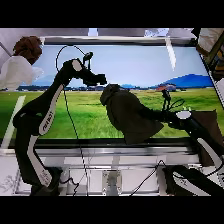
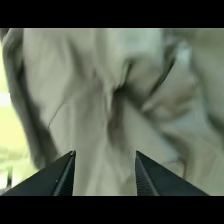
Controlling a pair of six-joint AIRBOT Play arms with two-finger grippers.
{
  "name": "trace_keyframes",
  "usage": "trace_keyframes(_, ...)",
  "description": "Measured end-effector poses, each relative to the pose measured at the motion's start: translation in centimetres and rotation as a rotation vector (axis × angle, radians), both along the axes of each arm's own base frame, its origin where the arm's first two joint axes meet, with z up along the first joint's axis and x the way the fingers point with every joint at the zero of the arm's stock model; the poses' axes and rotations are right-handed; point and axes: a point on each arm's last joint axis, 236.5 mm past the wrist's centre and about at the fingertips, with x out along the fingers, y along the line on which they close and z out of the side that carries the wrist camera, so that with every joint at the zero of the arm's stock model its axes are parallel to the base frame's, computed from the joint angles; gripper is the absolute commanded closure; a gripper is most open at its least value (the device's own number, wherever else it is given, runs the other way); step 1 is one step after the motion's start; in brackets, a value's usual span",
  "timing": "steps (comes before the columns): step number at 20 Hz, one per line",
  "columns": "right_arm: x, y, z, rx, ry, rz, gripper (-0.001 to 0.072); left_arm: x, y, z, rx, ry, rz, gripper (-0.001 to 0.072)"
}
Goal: Fold the shirts.
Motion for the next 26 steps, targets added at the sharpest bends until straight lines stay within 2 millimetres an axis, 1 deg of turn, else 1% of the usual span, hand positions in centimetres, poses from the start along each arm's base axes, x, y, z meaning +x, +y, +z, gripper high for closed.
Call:
trace_keyframes(5,4.7,-1.6,2.6,-0.051,-0.13,-0.077,0.0279,0.1,-1.4,0.5,-0.053,-0.005,-0.033,0.0011)
trace_keyframes(6,5.5,-1.7,2.8,-0.057,-0.138,-0.082,0.0279,-0.2,-1.6,0.4,-0.054,0.004,-0.046,0.0011)
trace_keyframes(8,6.5,-1.6,2.2,-0.06,-0.126,-0.076,0.0279,-0.6,-2.2,0.2,-0.062,0.02,-0.067,0.0011)
trace_keyframes(11,7.0,-1.0,0.5,-0.053,-0.076,-0.05,0.0279,-1.4,-2.7,-0.8,-0.051,0.05,-0.104,0.0012)
trace_keyframes(13,7.1,-0.7,-0.4,-0.049,-0.05,-0.035,0.0279,-1.9,-2.8,-1.9,-0.036,0.074,-0.122,0.0019)
trace_keyframes(18,7.7,-0.3,-1.5,-0.038,-0.018,-0.024,0.0279,-2.5,-3.3,-4.7,-0.021,0.119,-0.145,0.0021)
trace_keyframes(20,8.0,-0.1,-1.8,-0.028,-0.007,-0.019,0.0279,-2.4,-3.8,-5.2,-0.027,0.114,-0.143,0.0028)
trace_keyframes(21,8.2,0.2,-1.9,-0.023,-0.003,-0.014,0.028,-2.2,-4.3,-5.1,-0.039,0.104,-0.141,0.0046)
trace_keyframes(23,8.6,0.7,-2.1,-0.014,0.004,-0.002,0.0279,-2.1,-5.1,-5.0,-0.063,0.092,-0.142,0.0114)
trace_keyframes(24,8.8,0.9,-2.1,-0.009,0.006,0.004,0.0279,-2.2,-5.6,-4.8,-0.078,0.088,-0.147,0.019)
trace_keyframes(25,9.0,1.1,-1.9,-0.005,0.004,0.009,0.028,-2.1,-6.0,-4.5,-0.093,0.081,-0.148,0.0339)
trace_keyframes(26,9.3,1.3,-1.8,-0.003,-0.001,0.012,0.028,-2.1,-6.4,-4.4,-0.103,0.075,-0.152,0.051)
